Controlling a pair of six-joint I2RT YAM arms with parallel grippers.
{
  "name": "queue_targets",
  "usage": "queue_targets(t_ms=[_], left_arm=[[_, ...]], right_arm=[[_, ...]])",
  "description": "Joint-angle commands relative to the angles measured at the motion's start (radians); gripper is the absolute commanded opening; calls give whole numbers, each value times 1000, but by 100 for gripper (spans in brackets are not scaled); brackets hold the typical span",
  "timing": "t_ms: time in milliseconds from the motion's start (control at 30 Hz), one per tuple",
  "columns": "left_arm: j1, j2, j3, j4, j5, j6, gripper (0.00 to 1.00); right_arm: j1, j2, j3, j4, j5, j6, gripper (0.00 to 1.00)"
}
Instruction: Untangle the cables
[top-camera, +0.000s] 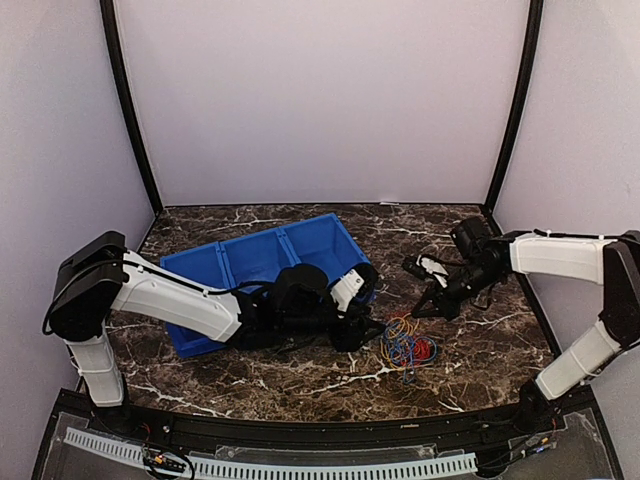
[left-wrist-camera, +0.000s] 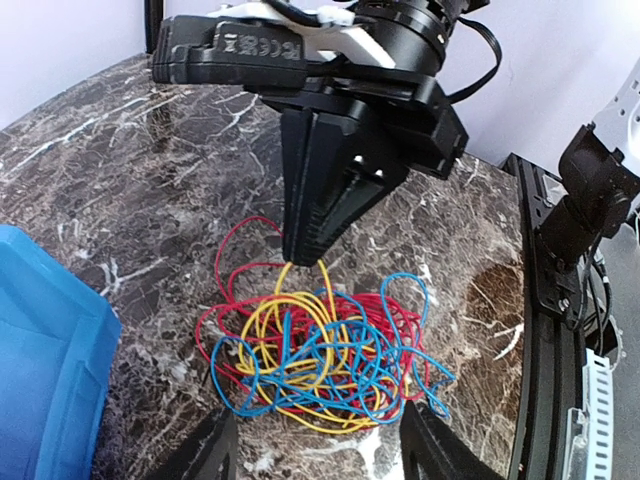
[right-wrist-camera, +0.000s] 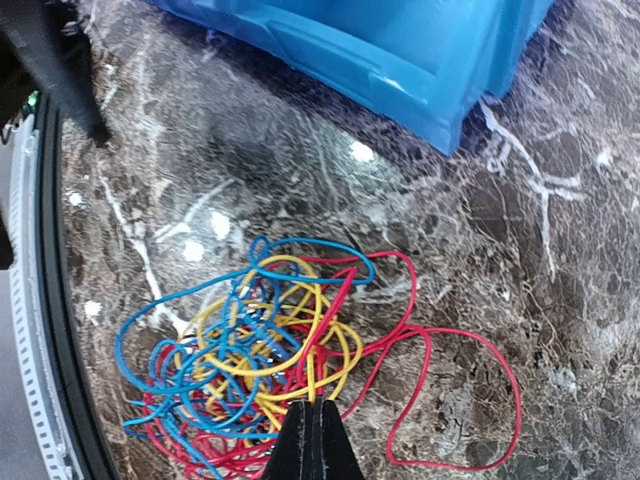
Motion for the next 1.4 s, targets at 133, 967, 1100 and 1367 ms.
queue_targets(t_ms=[133,967,1100,1367], left_arm=[[-7,-1,-3,165,-67,29,64],[-9,116,100,362,58,48,4],[-10,98,54,404,33,-10,0],[-10,64,-48,471,-38,-157,0]], right_arm=[[1,-119,115,-163,-175,-80,0],[55,-195,175,-217,-249,-103,0],[54,-236,55,-1,-180,-37,61],[116,-122,-57,169,-202,-62,87]])
